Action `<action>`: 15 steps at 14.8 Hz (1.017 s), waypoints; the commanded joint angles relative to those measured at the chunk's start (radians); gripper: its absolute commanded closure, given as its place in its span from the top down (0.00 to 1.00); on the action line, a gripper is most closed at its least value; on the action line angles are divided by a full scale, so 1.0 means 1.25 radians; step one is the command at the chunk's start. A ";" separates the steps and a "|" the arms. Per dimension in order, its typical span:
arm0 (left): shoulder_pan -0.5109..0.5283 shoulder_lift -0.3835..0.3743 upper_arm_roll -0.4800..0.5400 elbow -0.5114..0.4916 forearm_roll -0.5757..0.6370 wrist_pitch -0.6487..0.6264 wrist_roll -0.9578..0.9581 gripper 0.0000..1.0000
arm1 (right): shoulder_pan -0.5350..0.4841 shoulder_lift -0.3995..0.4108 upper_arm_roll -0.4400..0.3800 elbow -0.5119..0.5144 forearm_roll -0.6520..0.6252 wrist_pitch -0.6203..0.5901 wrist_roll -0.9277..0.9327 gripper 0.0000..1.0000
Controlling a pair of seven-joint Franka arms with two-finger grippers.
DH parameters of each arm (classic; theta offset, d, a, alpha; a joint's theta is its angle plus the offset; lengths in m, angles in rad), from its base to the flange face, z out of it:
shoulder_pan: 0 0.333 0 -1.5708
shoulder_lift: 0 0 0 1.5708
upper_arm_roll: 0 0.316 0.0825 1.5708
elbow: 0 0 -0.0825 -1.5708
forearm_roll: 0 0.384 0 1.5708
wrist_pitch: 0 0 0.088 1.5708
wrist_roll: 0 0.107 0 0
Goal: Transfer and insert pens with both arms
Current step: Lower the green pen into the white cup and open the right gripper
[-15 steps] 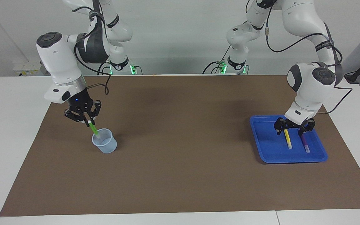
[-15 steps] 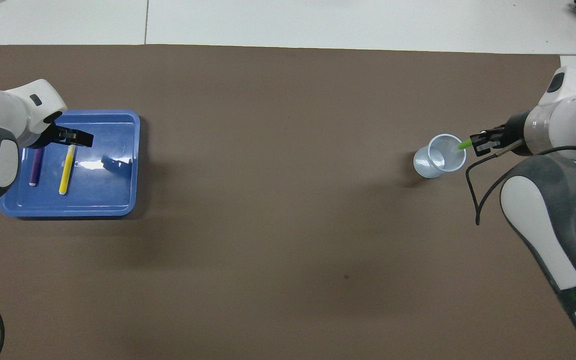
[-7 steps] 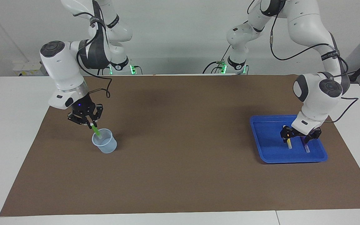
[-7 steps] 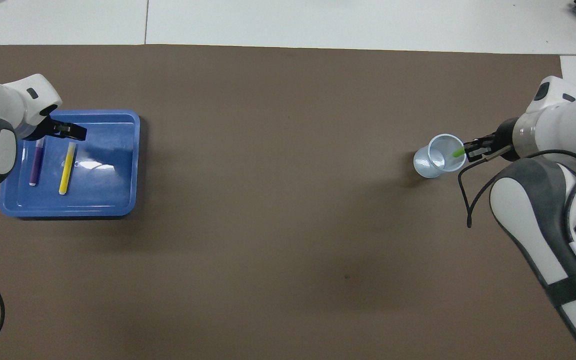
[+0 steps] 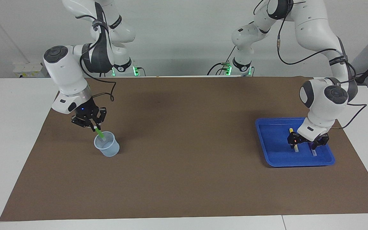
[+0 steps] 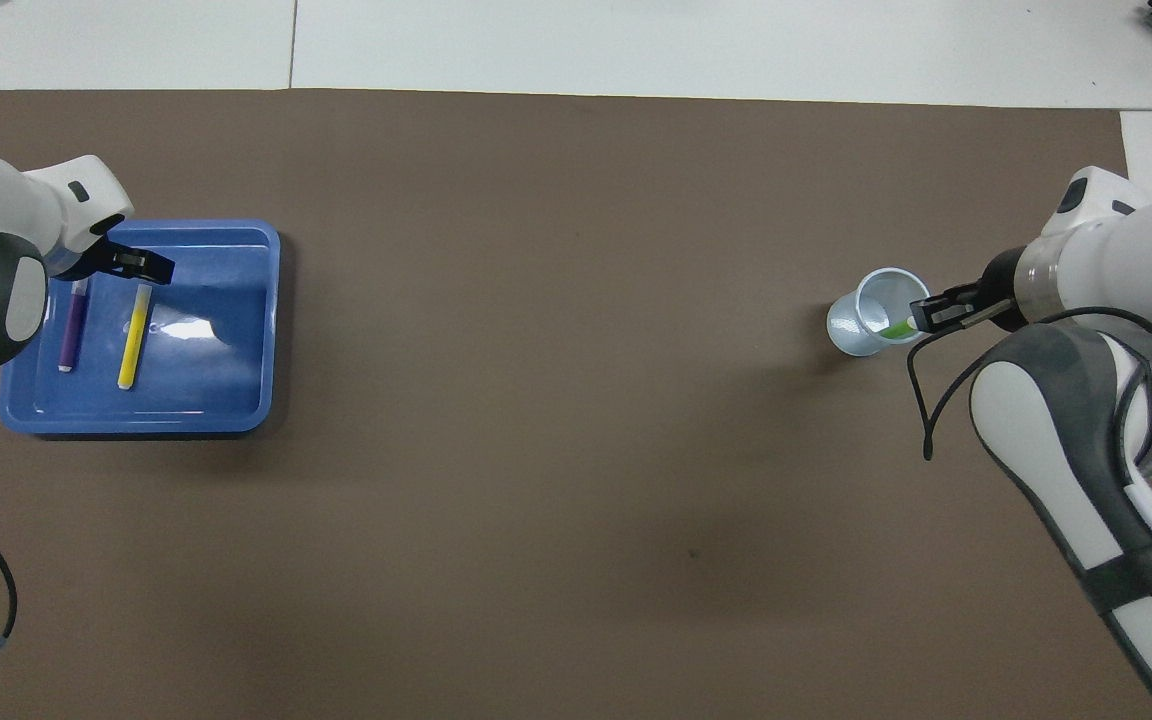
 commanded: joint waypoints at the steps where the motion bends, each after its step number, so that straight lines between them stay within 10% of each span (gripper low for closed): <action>1: 0.028 0.015 -0.010 0.016 0.011 -0.032 0.016 0.95 | -0.002 -0.007 0.007 -0.011 -0.002 0.017 0.014 1.00; 15: 0.046 0.009 -0.015 -0.030 -0.015 -0.083 0.017 0.82 | 0.022 -0.137 0.025 0.025 -0.002 -0.217 0.004 1.00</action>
